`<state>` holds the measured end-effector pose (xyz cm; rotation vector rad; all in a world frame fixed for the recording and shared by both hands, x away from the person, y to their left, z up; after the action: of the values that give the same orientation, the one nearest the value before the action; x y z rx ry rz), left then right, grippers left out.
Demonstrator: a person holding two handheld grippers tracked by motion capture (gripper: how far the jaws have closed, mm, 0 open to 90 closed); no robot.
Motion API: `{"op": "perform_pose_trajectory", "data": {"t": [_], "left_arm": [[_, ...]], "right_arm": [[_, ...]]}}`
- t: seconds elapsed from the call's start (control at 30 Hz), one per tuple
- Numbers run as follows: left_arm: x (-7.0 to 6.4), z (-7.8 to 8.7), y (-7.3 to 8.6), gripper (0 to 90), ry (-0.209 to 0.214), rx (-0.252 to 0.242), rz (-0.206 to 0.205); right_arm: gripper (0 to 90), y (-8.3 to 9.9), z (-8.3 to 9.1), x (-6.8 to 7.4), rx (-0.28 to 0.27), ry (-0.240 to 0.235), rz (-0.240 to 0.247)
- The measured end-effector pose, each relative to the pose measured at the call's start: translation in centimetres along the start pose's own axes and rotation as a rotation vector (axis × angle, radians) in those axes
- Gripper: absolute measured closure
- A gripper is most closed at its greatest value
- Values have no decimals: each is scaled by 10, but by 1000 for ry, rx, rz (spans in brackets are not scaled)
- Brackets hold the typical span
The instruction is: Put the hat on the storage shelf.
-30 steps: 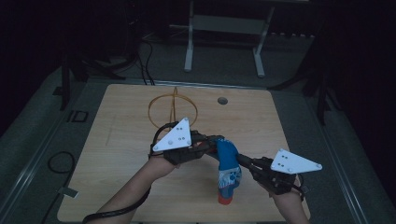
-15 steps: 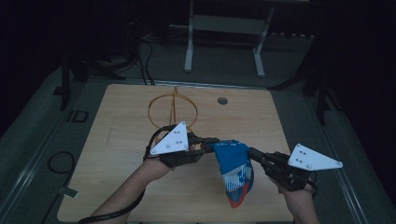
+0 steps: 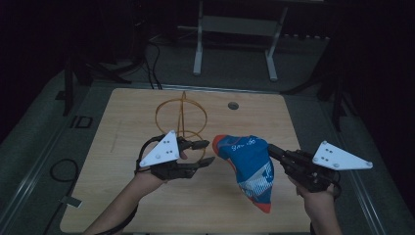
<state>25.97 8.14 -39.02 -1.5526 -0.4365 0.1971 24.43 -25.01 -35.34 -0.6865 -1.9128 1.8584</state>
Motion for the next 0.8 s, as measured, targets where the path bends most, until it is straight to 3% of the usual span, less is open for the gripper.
{"op": "perform_pose_trajectory", "data": {"t": [0.2,0.4,0.6,0.67,0.8], "left_arm": [[-2,22,15,440,-43,10,33],[-3,47,35,407,-133,13,59],[-8,68,57,262,-221,62,66],[-8,74,65,182,-249,57,83],[-8,86,80,110,-315,66,92]], "right_arm": [[900,-8,-4,-5,-12,13,2],[900,-17,-15,-11,-23,30,11],[900,-26,-31,-18,-35,48,16],[900,-29,-37,-21,-34,56,13],[900,-34,-50,-24,-33,58,12]]}}
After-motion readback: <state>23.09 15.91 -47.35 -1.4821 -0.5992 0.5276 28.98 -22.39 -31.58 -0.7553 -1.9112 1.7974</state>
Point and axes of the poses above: each handheld gripper's, and its own axes: z roughly backward along the jaws, y roughly out of its underside, x roughly to its left, the point moved 2 cm from there along -z, roughly forward along the jaws, and after that the axes turned 13 degrees about -x, right-handed, at the moved point
